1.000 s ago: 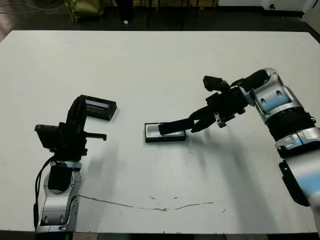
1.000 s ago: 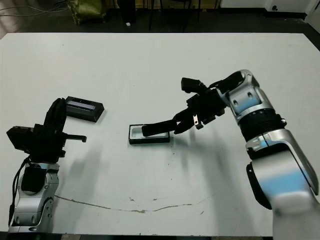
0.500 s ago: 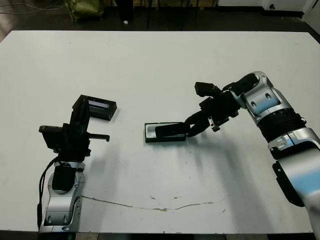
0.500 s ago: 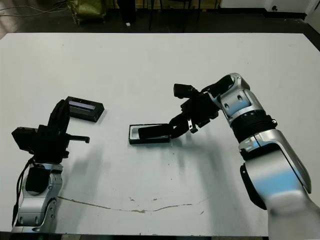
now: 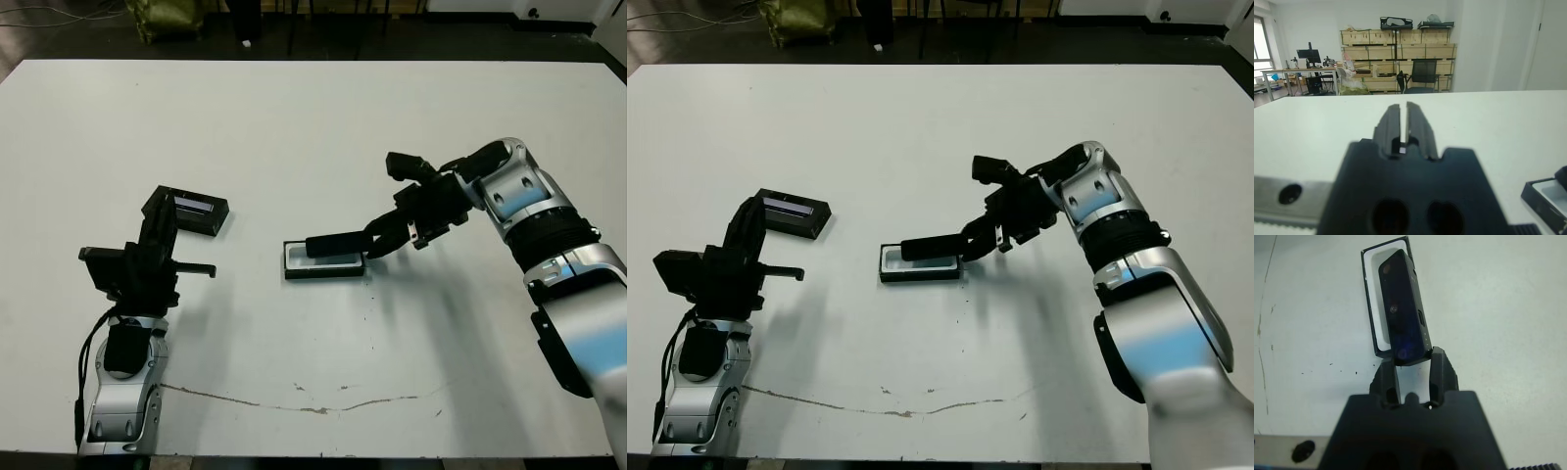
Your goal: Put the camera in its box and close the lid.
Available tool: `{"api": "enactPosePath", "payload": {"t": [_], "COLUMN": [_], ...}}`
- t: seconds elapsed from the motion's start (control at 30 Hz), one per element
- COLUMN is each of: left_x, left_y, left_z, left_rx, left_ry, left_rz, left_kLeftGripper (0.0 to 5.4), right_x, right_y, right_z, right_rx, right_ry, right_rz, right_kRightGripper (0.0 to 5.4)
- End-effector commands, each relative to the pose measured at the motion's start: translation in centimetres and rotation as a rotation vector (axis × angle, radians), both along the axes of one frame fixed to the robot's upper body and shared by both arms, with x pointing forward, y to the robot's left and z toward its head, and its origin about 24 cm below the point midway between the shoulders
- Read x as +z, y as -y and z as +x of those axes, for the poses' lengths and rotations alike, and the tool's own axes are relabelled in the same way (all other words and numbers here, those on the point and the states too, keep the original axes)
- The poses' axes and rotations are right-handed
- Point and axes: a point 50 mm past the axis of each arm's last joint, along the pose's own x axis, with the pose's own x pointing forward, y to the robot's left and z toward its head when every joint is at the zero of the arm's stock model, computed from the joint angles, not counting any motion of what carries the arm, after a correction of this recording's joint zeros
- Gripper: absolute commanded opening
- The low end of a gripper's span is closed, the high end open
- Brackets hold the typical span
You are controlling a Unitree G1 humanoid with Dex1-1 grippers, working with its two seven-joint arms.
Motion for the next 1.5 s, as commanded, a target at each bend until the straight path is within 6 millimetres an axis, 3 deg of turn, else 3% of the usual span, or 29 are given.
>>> {"api": "enactPosePath", "payload": {"t": [0.03,0.67,1.5], "left_x": [-0.6,-0.6,-0.7], "left_y": [-0.1,0.0,0.0], "left_z": [-0.1,-0.2,-0.4], "left_rx": [0.011,0.014,0.025], "left_ry": [-0.04,-0.032,-0.038], "left_rz": [-0.003,0.001,-0.004], "left_kLeftGripper": [0.0,0.0,0.0], "right_x": [0.1,-0.2,-1.2], "right_y": [0.0,-1.4,-2.3], "right_z": [0.1,-0.3,-1.0], "right_rx": [-0.008,0.125,0.161], "right_ry": [0.01,0.05,0.019], "right_rz": [-0.008,-0.099,-0.167], "right_kRightGripper": [0.06,0.06,0.06]}}
